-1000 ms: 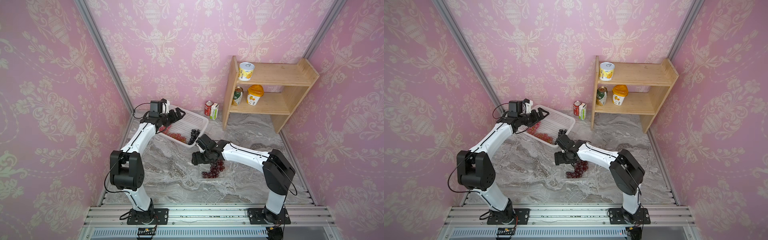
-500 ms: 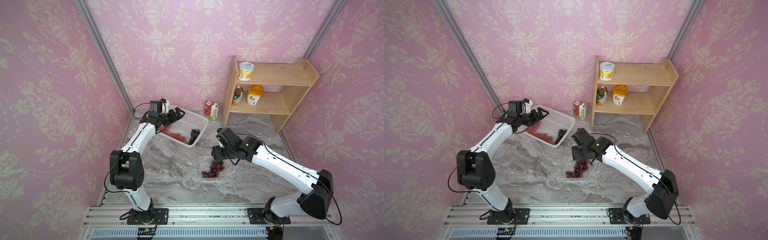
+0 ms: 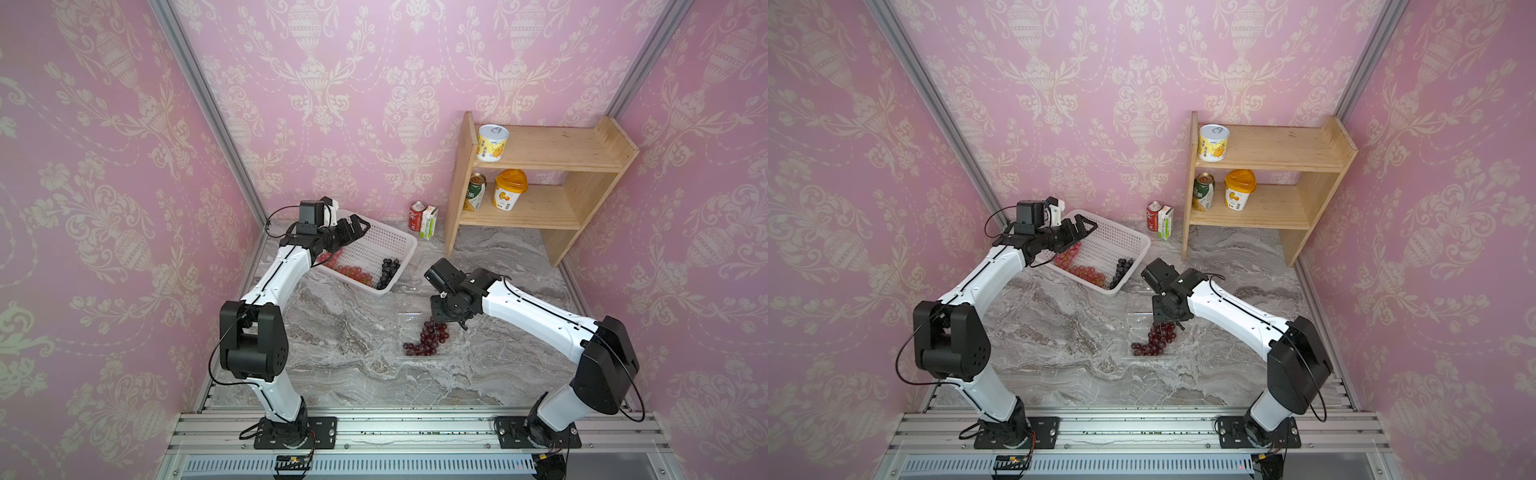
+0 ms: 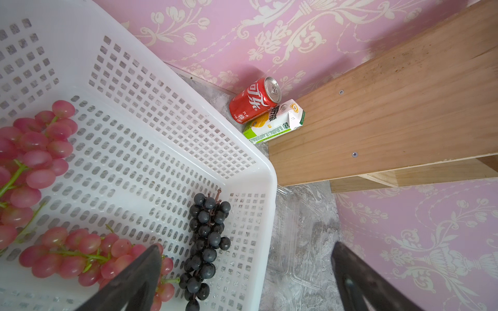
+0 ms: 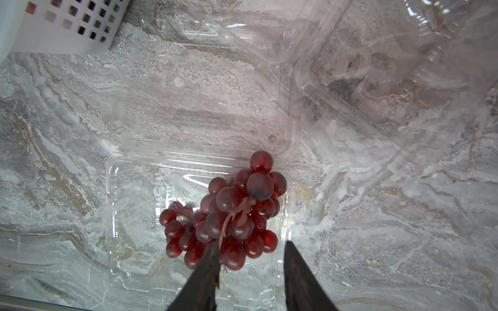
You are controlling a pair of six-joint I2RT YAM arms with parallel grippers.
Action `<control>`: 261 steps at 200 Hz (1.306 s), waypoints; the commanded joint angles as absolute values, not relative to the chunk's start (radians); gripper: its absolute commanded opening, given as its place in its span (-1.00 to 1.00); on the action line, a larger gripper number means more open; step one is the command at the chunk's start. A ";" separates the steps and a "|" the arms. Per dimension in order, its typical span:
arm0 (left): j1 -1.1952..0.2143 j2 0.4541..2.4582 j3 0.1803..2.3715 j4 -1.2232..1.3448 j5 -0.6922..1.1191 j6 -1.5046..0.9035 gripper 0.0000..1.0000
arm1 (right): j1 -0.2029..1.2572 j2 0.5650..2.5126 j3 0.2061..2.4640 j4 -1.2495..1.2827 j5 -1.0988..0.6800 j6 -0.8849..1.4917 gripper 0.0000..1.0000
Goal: Pack grapes into containers
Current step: Adjust the packing box at the center of the board, then adjust the grape in the packing box.
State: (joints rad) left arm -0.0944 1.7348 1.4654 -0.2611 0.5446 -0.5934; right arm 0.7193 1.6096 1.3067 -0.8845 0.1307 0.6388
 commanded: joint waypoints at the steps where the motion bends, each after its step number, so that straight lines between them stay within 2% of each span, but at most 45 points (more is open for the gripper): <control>1: -0.089 1.717 1.448 -0.256 0.556 -0.594 0.98 | 0.711 1.642 1.338 -0.890 0.121 0.664 -0.24; 75: -0.089 1.718 1.439 -0.245 0.562 -0.598 0.98 | 0.697 1.696 1.361 -0.874 0.122 0.663 -0.37; 261: -0.090 1.727 1.431 -0.232 0.564 -0.602 0.98 | 0.696 1.687 1.362 -0.872 0.107 0.671 -0.98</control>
State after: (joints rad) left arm -0.0944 1.7348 1.4498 -0.2474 0.5449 -0.5934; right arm 0.6952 1.7042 1.3426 -0.8577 0.1078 0.6563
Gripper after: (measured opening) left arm 0.992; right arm 0.050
